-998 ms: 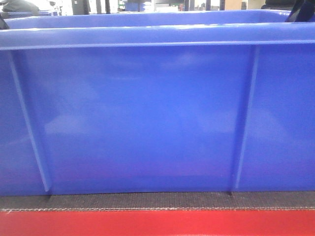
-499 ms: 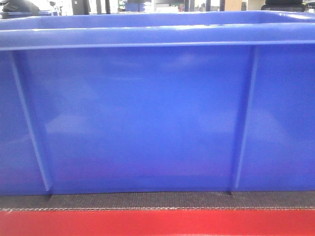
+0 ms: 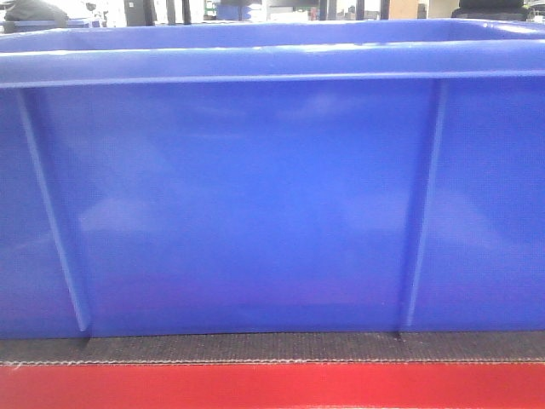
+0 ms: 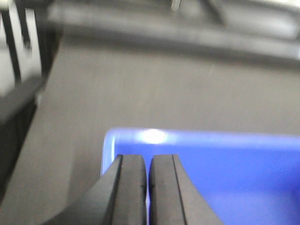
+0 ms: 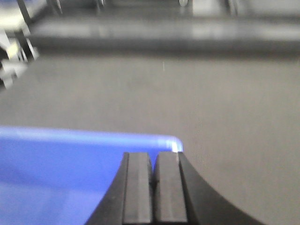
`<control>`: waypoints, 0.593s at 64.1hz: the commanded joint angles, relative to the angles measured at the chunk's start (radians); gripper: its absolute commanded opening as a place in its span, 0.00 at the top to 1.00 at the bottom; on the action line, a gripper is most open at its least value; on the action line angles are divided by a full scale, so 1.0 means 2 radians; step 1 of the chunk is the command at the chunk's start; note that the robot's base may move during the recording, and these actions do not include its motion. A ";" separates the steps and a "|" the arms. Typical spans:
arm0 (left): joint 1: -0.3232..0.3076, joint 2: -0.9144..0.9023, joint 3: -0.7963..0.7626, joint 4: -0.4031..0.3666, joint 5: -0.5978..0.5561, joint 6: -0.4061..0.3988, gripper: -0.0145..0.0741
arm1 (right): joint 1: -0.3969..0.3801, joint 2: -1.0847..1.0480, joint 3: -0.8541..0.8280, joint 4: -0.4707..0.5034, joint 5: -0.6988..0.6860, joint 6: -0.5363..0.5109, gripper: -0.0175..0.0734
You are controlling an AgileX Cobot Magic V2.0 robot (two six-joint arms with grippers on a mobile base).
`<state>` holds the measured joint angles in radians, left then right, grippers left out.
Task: Move blue bin to conveyor side
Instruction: 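Open both grippers and release the blue bin rims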
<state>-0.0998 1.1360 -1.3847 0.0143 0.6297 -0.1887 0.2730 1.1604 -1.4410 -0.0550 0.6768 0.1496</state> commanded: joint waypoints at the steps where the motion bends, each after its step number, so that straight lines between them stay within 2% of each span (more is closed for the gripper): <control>1: -0.002 -0.019 -0.004 0.001 -0.028 0.001 0.81 | 0.000 -0.015 -0.016 -0.001 -0.013 -0.004 0.88; 7: -0.002 -0.037 -0.004 0.001 -0.031 0.001 0.81 | 0.000 -0.027 -0.025 0.003 -0.014 -0.004 0.88; 15: -0.002 -0.061 -0.001 0.001 0.006 0.001 0.82 | 0.000 -0.047 -0.021 0.004 0.000 -0.004 0.89; 18: -0.002 -0.071 0.006 0.000 0.003 0.001 0.82 | 0.000 -0.059 -0.009 0.004 -0.020 -0.004 0.89; 25: -0.002 -0.114 0.054 -0.001 -0.036 0.001 0.82 | 0.000 -0.100 0.048 0.004 -0.065 -0.004 0.89; 38: -0.002 -0.196 0.174 -0.001 -0.056 0.001 0.82 | 0.000 -0.183 0.189 0.004 -0.087 -0.004 0.90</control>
<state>-0.0998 0.7987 -1.1192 0.0143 0.5516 -0.1887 0.2730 0.8537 -1.1584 -0.0444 0.5522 0.1496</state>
